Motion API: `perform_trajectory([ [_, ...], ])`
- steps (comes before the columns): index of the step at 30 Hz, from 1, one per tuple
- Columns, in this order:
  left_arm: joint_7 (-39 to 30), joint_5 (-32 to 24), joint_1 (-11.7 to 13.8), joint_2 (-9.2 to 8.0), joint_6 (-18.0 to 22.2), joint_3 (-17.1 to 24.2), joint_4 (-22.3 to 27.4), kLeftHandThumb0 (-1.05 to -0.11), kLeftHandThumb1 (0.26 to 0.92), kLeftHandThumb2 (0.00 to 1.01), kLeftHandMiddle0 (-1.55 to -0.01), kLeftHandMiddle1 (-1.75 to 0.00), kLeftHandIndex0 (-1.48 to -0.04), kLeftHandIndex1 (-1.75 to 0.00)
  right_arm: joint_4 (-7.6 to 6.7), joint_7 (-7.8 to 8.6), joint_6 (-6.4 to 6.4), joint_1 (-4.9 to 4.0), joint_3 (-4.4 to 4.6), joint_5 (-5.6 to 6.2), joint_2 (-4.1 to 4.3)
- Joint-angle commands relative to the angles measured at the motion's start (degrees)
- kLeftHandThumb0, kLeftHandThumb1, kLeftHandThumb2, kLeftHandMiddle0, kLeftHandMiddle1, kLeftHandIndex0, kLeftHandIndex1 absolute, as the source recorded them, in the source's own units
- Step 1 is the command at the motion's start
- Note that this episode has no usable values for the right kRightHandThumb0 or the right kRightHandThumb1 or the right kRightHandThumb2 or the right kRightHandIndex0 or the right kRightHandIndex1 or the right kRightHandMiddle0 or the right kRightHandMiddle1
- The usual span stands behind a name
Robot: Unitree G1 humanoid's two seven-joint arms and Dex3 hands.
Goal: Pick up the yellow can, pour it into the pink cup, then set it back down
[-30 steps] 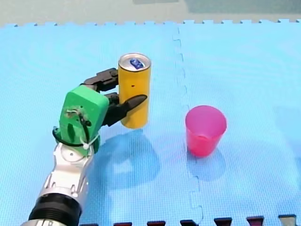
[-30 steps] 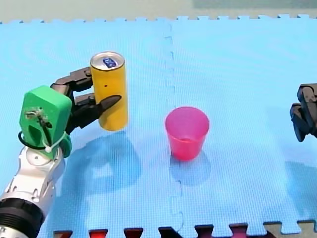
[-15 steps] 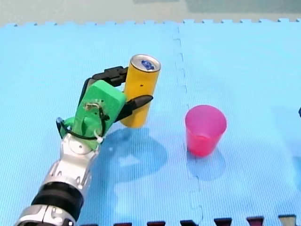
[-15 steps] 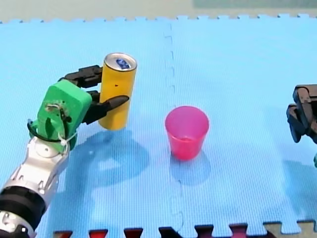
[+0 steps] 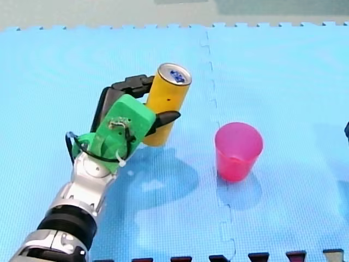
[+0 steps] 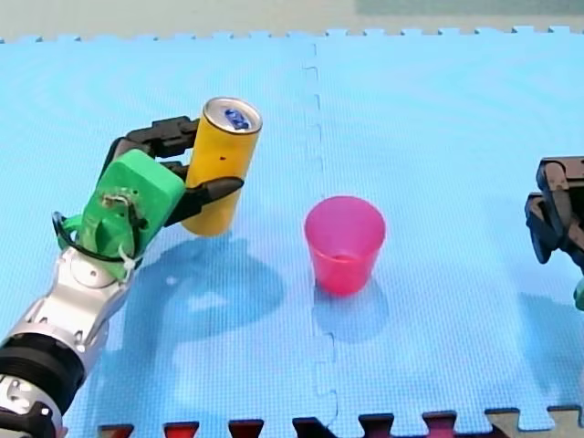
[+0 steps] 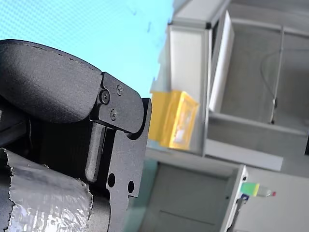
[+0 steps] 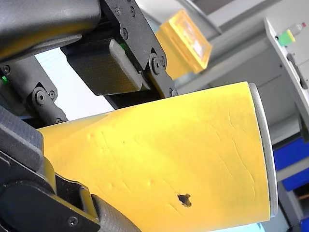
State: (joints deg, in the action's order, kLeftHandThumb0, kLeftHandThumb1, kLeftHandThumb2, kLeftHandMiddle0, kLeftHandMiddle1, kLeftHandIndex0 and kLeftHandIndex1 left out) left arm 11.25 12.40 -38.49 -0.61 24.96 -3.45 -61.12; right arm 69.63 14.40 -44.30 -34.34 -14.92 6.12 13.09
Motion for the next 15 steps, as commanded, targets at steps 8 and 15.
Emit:
perform_trajectory([
  [8,0.21,0.03,-2.05,0.86,3.18,-0.51,-0.83,-0.419,0.737,0.0,-1.45,0.0,-1.28,0.0,0.35,0.04,0.18,-0.39,-0.22,0.2,0.11],
  [15,0.59,1.1,-2.7,0.85,4.78,-1.44,-1.31,-0.418,0.737,0.0,-1.45,0.0,-1.28,0.0,0.41,-0.39,0.05,-0.44,-0.1,-0.05,0.13],
])
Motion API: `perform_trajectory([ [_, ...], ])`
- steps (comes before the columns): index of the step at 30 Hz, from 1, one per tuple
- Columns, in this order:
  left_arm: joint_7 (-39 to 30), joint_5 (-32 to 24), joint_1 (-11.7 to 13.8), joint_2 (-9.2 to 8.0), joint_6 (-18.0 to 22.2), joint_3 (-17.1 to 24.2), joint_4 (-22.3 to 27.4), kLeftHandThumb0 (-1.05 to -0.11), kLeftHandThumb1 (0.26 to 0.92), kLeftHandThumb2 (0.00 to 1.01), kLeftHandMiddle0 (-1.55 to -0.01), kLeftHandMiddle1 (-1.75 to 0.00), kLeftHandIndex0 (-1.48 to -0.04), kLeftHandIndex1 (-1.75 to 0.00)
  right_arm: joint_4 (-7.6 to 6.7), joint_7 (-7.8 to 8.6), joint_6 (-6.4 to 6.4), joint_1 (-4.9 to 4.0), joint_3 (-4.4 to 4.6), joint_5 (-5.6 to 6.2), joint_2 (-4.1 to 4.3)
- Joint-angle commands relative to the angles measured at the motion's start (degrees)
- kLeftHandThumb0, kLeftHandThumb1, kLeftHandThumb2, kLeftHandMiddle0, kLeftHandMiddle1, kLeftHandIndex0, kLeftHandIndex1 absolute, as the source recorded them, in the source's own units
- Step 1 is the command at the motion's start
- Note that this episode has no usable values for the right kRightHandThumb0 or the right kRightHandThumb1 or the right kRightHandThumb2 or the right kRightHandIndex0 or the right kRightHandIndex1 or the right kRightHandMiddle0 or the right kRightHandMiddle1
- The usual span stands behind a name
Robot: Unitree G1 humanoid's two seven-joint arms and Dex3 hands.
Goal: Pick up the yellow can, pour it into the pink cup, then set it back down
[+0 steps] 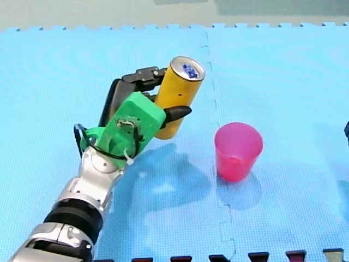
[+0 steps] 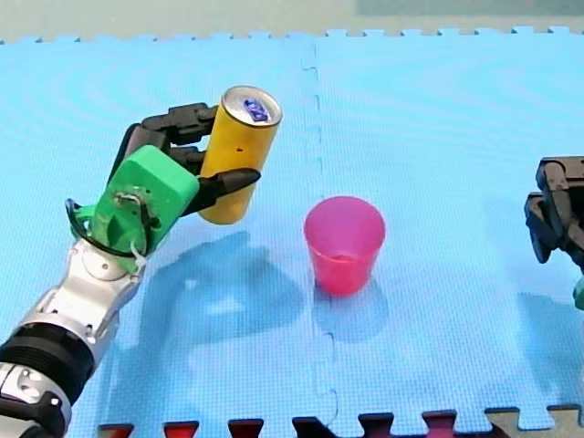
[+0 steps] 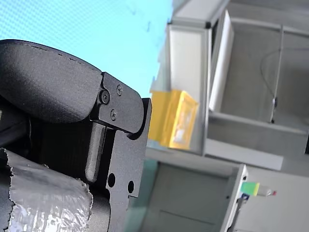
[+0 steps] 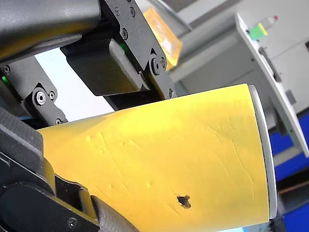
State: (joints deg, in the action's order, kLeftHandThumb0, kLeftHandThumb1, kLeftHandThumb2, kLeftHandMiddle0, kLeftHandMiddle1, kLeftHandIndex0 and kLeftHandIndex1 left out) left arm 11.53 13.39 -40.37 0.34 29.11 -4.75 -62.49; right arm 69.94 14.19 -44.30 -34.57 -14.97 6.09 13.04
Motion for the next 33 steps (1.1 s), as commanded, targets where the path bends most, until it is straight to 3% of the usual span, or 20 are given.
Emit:
perform_trajectory([
  [1,0.37,0.19,-0.99,-0.01,0.64,-0.26,0.05,-0.418,0.738,0.0,-1.45,0.0,-1.28,0.0,0.13,-0.24,0.05,-0.23,-0.04,-0.05,0.19],
  [12,0.84,1.28,-3.11,1.84,0.64,-1.81,0.59,-0.425,0.737,0.0,-1.45,0.0,-1.28,0.0,0.24,-0.75,-0.1,-0.39,0.06,-0.36,-0.01],
  [33,2.42,6.46,-2.97,1.72,-0.55,-6.71,0.9,-0.425,0.736,0.0,-1.46,0.0,-1.29,0.0,-0.27,-2.4,-0.44,0.01,0.76,-1.08,-0.76],
])
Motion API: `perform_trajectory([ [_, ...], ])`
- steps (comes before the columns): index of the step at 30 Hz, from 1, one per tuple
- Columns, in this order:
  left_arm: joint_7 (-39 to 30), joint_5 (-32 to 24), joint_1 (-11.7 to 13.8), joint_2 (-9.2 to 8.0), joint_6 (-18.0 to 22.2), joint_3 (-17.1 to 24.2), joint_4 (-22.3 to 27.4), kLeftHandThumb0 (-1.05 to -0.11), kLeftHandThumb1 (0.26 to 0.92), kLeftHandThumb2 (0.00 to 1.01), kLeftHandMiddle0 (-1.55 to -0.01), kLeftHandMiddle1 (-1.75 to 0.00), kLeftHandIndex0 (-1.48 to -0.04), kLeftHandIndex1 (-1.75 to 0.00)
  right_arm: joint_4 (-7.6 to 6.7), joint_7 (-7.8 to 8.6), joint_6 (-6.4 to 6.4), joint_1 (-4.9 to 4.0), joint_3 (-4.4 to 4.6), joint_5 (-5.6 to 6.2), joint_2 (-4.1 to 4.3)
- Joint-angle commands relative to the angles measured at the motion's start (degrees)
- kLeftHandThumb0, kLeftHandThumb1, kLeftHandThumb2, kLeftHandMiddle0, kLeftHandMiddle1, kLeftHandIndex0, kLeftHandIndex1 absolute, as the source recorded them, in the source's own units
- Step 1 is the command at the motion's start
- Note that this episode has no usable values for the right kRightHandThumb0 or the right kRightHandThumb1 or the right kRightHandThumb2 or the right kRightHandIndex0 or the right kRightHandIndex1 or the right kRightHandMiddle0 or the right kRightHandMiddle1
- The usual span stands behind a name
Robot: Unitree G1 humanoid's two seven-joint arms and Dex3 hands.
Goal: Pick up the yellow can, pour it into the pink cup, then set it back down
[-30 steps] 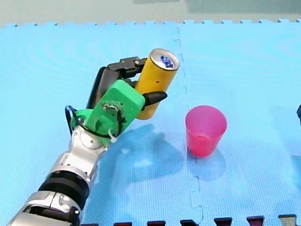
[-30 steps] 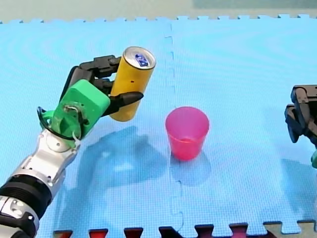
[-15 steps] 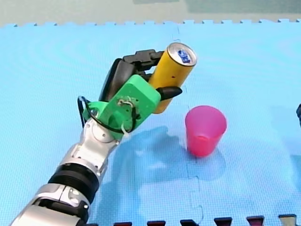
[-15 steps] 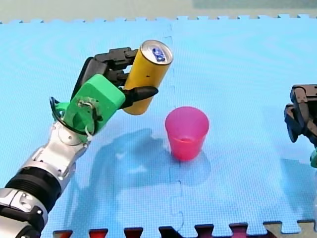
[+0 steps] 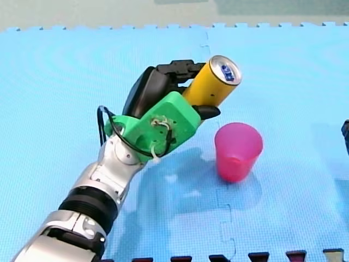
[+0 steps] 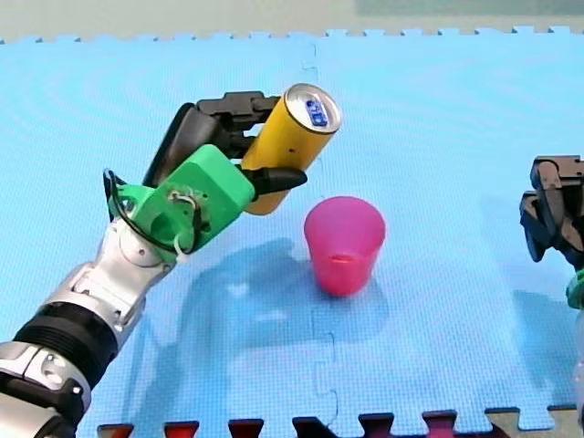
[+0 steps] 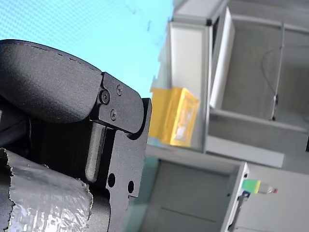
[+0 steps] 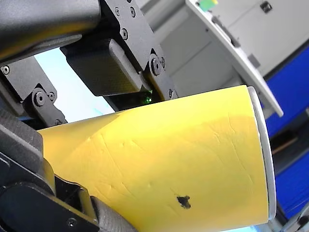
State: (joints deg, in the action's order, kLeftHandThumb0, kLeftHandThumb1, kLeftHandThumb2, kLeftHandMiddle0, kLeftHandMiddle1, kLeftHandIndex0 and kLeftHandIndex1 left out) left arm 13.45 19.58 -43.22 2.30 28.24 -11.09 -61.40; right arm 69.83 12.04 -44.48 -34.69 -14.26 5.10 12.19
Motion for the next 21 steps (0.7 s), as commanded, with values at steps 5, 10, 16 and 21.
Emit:
perform_trajectory([
  [5,2.85,3.84,-0.27,-1.5,0.33,-2.79,-0.22,-0.433,0.738,0.0,-1.45,0.0,-1.28,0.0,-0.36,-0.67,-0.5,0.36,0.2,-0.34,0.12],
  [10,6.02,7.57,-0.05,-3.04,0.59,-5.3,0.7,-0.415,0.746,0.0,-1.42,0.0,-1.24,0.0,-0.44,-1.09,-0.71,0.52,0.32,-0.6,0.04],
  [16,12.82,14.12,-0.24,-5.21,2.03,-9.77,0.08,-0.394,0.757,0.01,-1.41,0.0,-1.23,0.0,-0.31,-1.59,-0.75,0.52,0.44,-0.88,0.0],
  [21,16.67,17.28,-1.07,-6.1,2.33,-12.18,-1.33,-0.39,0.764,0.0,-1.42,-0.01,-1.22,0.0,-0.2,-1.85,-0.72,0.46,0.55,-0.98,0.03],
])
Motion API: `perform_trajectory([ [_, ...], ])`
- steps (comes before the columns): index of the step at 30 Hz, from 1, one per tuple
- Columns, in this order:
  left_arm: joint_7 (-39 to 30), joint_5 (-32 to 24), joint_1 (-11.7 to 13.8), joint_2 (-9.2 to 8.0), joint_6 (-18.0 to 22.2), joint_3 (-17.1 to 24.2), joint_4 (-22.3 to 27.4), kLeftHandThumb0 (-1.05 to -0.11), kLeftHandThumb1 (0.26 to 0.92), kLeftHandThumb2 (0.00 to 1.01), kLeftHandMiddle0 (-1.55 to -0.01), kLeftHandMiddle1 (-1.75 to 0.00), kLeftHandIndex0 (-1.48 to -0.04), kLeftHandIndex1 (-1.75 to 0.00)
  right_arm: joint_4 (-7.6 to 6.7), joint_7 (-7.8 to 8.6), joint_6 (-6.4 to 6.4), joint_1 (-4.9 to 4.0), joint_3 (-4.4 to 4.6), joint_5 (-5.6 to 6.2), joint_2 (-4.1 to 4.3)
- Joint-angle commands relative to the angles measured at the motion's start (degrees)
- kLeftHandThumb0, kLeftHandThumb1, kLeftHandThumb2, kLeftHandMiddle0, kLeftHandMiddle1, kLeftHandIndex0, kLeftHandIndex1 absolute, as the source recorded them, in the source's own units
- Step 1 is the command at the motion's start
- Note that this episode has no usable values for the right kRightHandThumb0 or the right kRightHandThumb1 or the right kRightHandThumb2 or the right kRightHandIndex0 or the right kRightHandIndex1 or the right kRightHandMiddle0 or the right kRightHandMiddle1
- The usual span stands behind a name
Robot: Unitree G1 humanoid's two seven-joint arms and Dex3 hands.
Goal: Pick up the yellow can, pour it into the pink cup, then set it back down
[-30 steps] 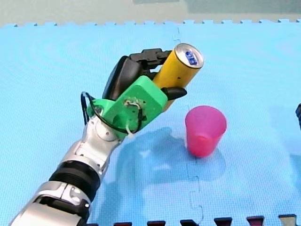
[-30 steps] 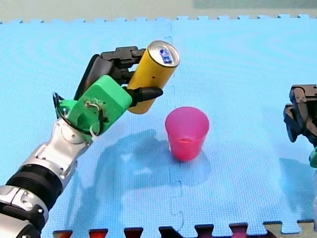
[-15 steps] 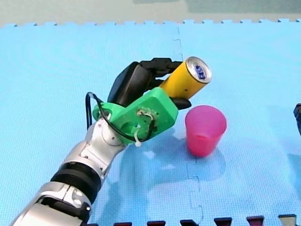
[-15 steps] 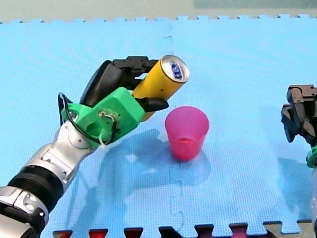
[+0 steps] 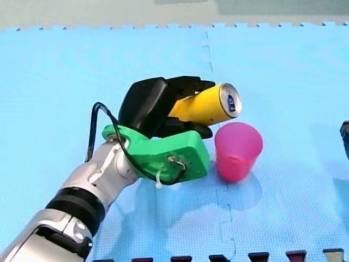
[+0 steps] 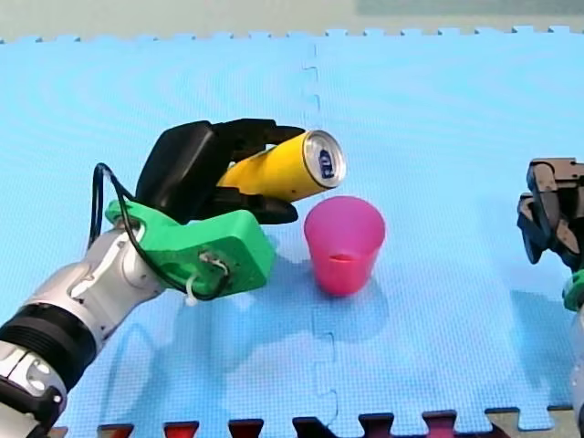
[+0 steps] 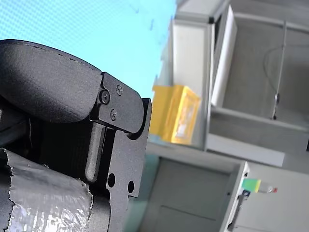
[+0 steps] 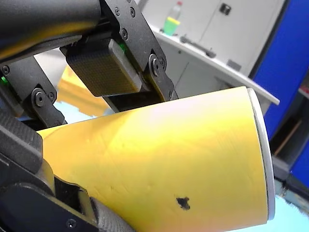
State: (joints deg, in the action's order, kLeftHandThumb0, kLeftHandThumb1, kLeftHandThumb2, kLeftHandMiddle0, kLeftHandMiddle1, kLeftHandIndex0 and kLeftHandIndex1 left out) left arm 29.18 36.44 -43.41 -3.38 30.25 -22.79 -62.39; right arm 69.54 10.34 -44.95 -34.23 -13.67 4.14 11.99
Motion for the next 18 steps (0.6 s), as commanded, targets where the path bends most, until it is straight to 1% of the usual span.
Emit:
perform_trajectory([
  [1,1.8,1.04,-1.06,-0.55,0.26,-1.01,-0.56,-0.389,0.766,0.0,-1.42,-0.01,-1.22,0.0,0.12,-0.18,-0.25,0.0,-0.03,-0.03,0.26],
  [7,4.77,2.54,-1.67,-0.91,0.18,-2.64,-1.68,-0.379,0.772,0.0,-1.41,0.0,-1.22,0.0,0.39,-0.31,-0.19,-0.08,0.0,-0.08,0.36],
  [11,6.26,3.35,-1.92,-1.34,0.01,-3.42,-1.36,-0.373,0.774,0.0,-1.41,0.0,-1.22,0.0,0.55,-0.28,-0.14,-0.17,-0.03,-0.06,0.43],
  [13,6.77,3.43,-2.4,-2.3,0.23,-3.15,0.73,-0.369,0.777,0.0,-1.41,0.0,-1.22,0.0,0.63,-0.31,-0.13,-0.21,-0.02,-0.1,0.48],
  [15,8.19,3.48,-2.88,-3.64,1.36,-2.55,3.27,-0.368,0.779,0.0,-1.4,0.0,-1.22,0.0,0.69,-0.34,-0.08,-0.28,0.0,-0.14,0.53],
  [18,10.88,3.41,-3.99,-4.95,2.44,-1.5,5.27,-0.366,0.782,0.0,-1.39,0.0,-1.22,0.0,0.78,-0.42,0.11,-0.47,0.02,-0.2,0.65],
])
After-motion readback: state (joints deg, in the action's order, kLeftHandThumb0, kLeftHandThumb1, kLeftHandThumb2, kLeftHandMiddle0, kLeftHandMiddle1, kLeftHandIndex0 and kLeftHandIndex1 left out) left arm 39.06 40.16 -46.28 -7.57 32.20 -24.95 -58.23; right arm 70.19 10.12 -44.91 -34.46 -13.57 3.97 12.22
